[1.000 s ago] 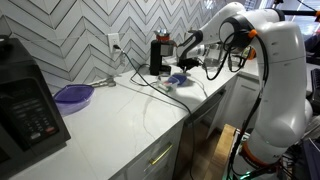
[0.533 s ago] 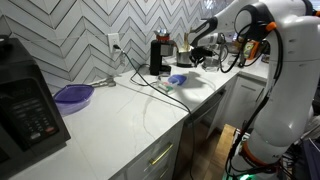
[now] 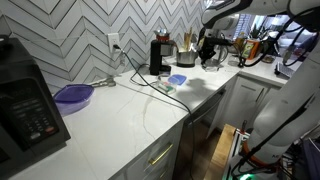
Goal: Place the clear scoop in the lunchbox
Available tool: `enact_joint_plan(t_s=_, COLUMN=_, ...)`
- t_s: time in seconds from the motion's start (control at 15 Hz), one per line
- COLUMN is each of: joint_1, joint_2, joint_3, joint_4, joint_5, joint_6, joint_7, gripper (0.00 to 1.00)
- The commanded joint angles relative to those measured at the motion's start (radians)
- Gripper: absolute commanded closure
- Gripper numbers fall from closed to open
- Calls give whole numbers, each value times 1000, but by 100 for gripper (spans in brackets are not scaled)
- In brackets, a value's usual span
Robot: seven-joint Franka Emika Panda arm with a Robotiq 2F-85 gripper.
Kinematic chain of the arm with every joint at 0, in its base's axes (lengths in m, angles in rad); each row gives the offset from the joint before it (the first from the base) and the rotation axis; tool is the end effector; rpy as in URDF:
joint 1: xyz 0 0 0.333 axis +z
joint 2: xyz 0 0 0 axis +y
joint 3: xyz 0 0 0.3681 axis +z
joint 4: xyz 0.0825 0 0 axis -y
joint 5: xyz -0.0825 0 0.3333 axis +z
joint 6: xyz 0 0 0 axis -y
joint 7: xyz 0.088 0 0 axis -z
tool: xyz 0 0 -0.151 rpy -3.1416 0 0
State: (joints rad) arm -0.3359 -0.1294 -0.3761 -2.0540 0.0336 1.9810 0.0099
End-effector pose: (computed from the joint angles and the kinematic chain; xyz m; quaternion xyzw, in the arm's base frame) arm 0.3559 -0.3125 0.5206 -0.9326 0.3579 -0.0356 0.0288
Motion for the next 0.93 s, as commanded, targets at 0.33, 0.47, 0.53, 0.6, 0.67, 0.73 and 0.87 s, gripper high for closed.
enact_joint_plan(t_s=0.33, joint_1=55, joint_2=-116, joint_3=68, joint_4=-20, joint_5=10, joint_6=-166, joint_7=-95, gripper=93)
enact_joint_plan(t_s=0.47, joint_1=51, joint_2=-109, joint_3=64, joint_4=-18, joint_5=10, joint_6=-165, joint_7=-95, gripper=93)
enact_joint_plan(t_s=0.53, joint_1=50, joint_2=-107, joint_3=62, joint_4=-18, joint_5=10, joint_6=-165, joint_7=-96, gripper=98)
enact_joint_plan(t_s=0.6, joint_1=50, joint_2=-75, joint_3=73, joint_4=-3, joint_5=-25, joint_6=-187, joint_7=-73, gripper=98)
enact_joint_plan(t_s=0.67, joint_1=71, joint_2=-61, joint_3=93, joint_4=1, joint_5=-45, joint_6=-199, joint_7=-103, gripper=98)
enact_joint_plan(t_s=0.73, joint_1=87, joint_2=-49, joint_3=116, joint_4=3, joint_5=-71, joint_6=-208, joint_7=-102, gripper=98)
enact_joint_plan(t_s=0.87, joint_1=126, joint_2=-26, joint_3=174, joint_4=9, joint_5=-121, joint_6=-208, joint_7=-74, gripper=98)
